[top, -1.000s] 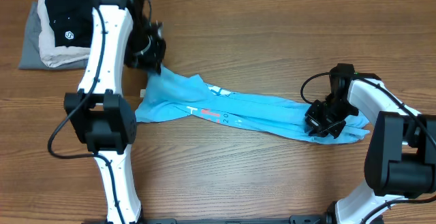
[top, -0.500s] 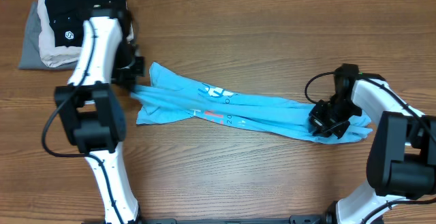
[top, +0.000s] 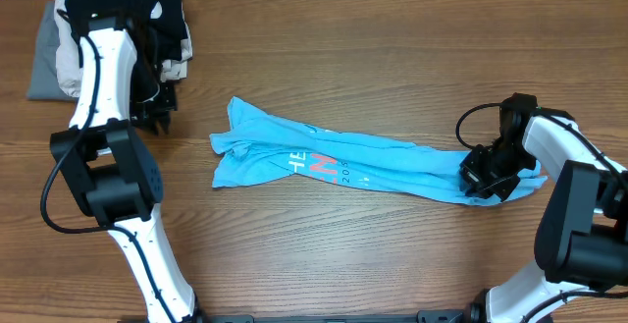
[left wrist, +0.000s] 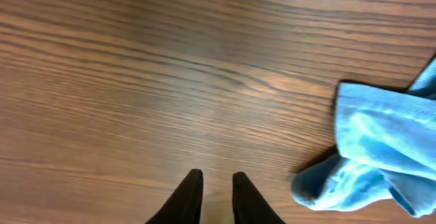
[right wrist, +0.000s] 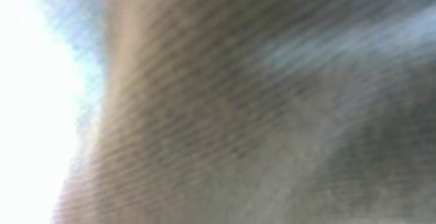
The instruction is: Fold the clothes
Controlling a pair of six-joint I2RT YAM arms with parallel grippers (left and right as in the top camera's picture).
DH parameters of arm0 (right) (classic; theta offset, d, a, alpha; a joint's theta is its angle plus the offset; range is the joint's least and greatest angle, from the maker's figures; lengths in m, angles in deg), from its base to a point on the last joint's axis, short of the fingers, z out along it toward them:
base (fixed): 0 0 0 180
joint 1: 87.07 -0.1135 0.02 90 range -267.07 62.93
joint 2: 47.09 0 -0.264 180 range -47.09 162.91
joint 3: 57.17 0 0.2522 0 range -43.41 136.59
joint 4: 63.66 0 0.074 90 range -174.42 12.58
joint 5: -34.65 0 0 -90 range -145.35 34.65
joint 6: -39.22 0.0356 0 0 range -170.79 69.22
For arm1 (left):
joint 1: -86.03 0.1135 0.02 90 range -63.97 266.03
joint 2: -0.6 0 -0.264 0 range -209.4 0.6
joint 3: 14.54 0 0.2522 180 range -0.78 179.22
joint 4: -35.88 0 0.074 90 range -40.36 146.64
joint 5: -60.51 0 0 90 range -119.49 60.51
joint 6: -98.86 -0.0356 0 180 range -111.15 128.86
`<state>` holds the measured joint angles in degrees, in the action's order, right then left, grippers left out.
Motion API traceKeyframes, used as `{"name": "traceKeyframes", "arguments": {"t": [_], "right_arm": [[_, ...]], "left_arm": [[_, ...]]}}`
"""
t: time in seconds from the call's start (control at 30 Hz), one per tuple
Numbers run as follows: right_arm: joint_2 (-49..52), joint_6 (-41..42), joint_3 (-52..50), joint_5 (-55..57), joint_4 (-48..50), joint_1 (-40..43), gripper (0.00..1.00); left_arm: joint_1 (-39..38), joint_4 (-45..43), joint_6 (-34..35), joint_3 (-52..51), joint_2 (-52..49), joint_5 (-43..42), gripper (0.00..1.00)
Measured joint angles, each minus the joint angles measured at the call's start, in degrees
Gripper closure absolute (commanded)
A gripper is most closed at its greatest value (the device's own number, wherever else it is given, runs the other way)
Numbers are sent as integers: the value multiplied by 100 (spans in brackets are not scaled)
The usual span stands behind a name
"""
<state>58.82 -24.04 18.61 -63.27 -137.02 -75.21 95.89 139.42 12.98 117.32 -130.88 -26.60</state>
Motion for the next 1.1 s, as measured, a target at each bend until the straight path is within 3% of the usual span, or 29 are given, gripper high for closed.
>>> {"name": "traceKeyframes", "arguments": {"t": [0.27,0.4,0.5,0.73,1.1], "right_arm": [[59,-107,846,485,-675,15,79],[59,-94,1141,507,-745,15,55],[61,-149,1147,367,-772,15,51],[61,-378,1147,-63,-774,-83,58],[61,-452,837,-221,-188,-549,60]], "left_arm": [[-468,210,-267,555,0,-813,85],[-876,83,-693,713,0,-1775,84],[-1300,-361,-767,595,0,-2083,87],[-2041,-1021,-717,-227,0,-2374,94],[-2046,-1733,-503,-1569,-2,-2299,96]]}}
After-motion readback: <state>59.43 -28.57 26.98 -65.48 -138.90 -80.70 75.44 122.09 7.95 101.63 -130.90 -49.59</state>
